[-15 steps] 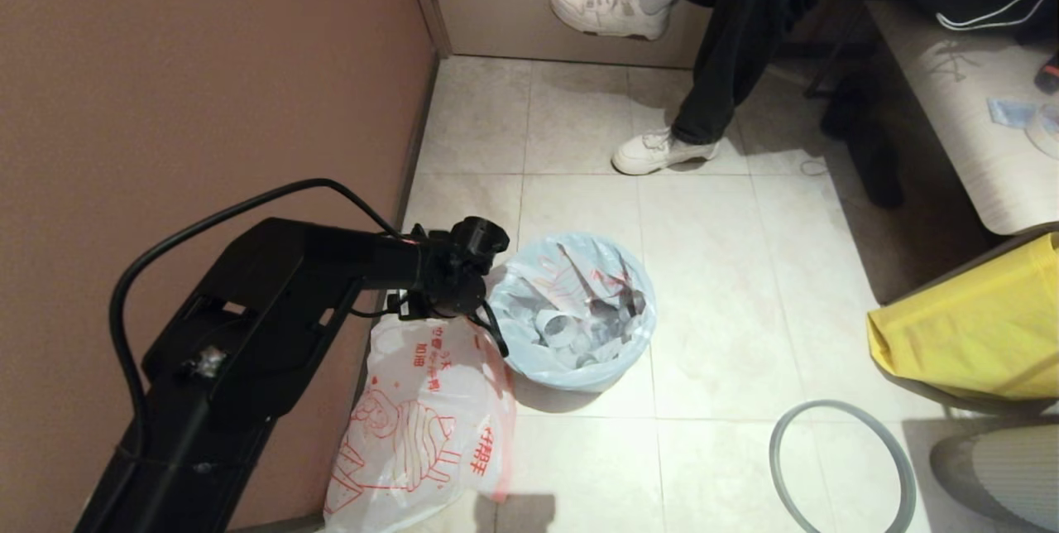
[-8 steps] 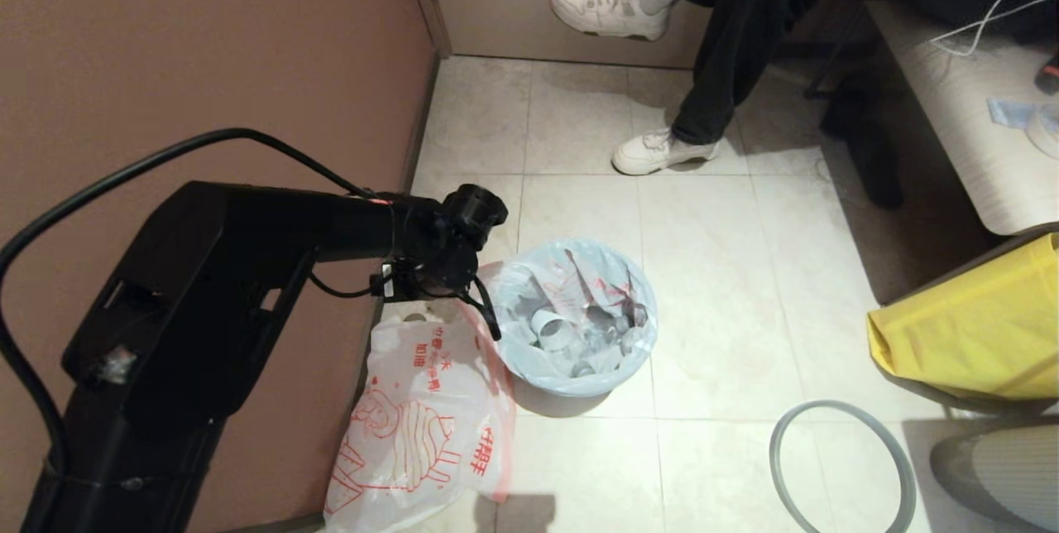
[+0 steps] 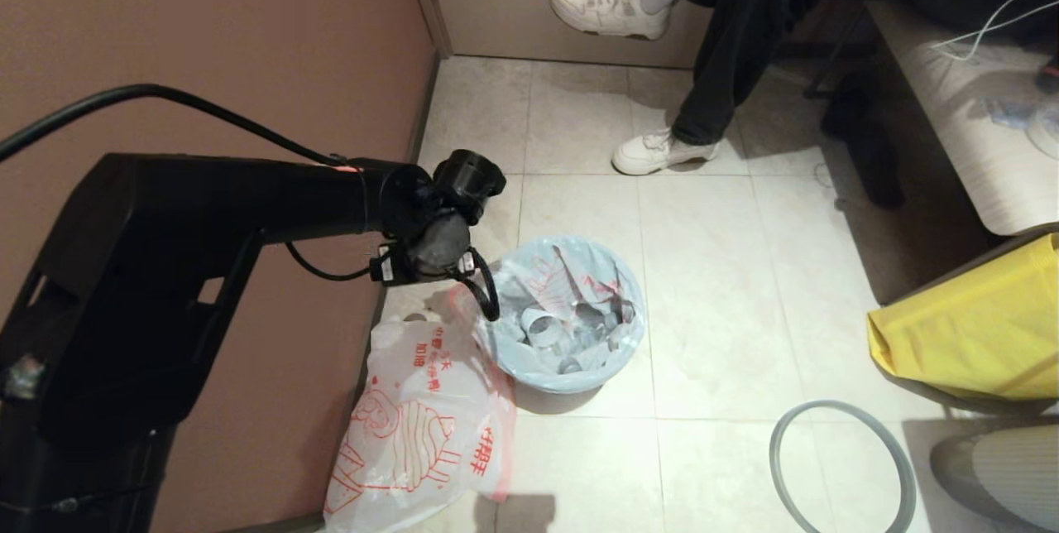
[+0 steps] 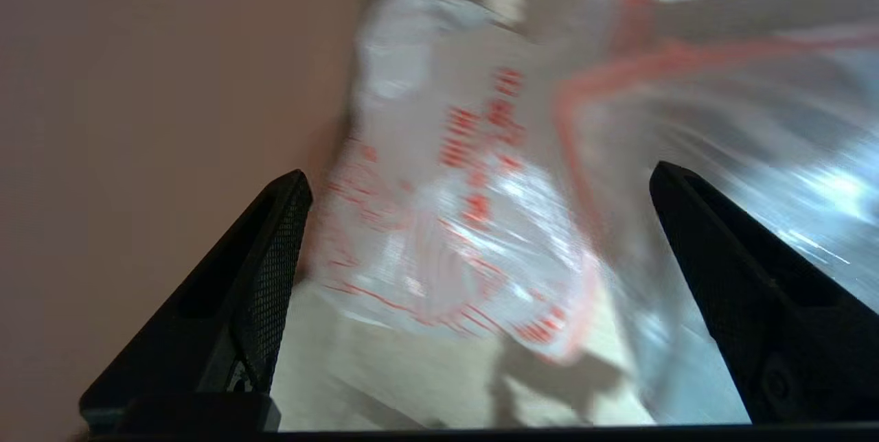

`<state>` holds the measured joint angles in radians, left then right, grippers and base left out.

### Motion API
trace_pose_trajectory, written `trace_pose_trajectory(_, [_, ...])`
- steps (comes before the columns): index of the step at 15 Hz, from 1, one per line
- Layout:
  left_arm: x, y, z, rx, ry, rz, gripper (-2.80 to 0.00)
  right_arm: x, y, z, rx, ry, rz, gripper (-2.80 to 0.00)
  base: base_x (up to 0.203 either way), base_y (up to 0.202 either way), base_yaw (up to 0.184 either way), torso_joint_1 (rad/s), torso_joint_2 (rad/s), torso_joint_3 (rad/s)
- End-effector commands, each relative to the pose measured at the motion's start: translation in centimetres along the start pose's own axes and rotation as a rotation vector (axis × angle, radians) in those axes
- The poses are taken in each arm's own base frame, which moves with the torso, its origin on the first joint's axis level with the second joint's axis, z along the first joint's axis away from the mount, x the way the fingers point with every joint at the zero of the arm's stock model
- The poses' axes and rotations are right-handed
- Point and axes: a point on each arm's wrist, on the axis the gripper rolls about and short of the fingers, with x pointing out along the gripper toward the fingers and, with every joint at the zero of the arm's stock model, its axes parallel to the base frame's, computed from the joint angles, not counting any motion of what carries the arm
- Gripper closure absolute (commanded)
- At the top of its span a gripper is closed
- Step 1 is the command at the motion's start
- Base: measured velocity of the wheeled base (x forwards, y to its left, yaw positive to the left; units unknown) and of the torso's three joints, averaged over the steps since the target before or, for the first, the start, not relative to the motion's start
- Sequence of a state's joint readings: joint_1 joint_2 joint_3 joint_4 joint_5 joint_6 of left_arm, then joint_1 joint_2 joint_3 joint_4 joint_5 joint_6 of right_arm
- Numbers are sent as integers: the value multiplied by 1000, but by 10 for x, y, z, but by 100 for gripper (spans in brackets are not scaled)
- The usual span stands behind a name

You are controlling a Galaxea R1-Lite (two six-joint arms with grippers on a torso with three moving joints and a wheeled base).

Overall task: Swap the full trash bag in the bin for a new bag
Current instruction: Place the trash bag on the floor

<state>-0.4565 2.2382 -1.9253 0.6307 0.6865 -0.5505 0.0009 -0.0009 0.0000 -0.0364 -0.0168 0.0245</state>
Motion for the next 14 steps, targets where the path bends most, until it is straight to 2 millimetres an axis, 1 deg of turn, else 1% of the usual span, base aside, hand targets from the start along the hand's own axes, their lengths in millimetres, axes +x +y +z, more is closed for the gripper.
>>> trace_pose_trajectory(1, [-8, -1, 1, -25, 39, -85, -280, 0, 0, 0, 0, 0, 1, 0, 0, 0, 0, 0, 0, 0])
trace_pose_trajectory(4, [0, -8, -7, -97, 213, -291, -280, 0, 0, 0, 0, 0, 1, 0, 0, 0, 0, 0, 0, 0])
trace_pose_trajectory(6, [14, -8, -12, -150, 347, -396, -280, 0, 0, 0, 0, 0, 1, 0, 0, 0, 0, 0, 0, 0])
trace_pose_trajectory(7, [26, -5, -15, -181, 422, -438, -280, 0, 0, 0, 0, 0, 1, 0, 0, 0, 0, 0, 0, 0])
trace_pose_trajectory(9, [37, 4, -17, -218, 521, -501, -280, 0, 0, 0, 0, 0, 1, 0, 0, 0, 0, 0, 0, 0])
trace_pose_trajectory(11, [42, 24, -12, -262, 565, -545, -280, 0, 0, 0, 0, 0, 1, 0, 0, 0, 0, 0, 0, 0])
trace_pose_trajectory(12, [36, 34, -6, -278, 562, -563, -280, 0, 0, 0, 0, 0, 1, 0, 0, 0, 0, 0, 0, 0])
trace_pose_trajectory(13, [32, 43, -9, -290, 594, -599, -280, 0, 0, 0, 0, 0, 1, 0, 0, 0, 0, 0, 0, 0])
trace_pose_trajectory(14, [32, 52, -14, -305, 623, -639, -280, 0, 0, 0, 0, 0, 1, 0, 0, 0, 0, 0, 0, 0])
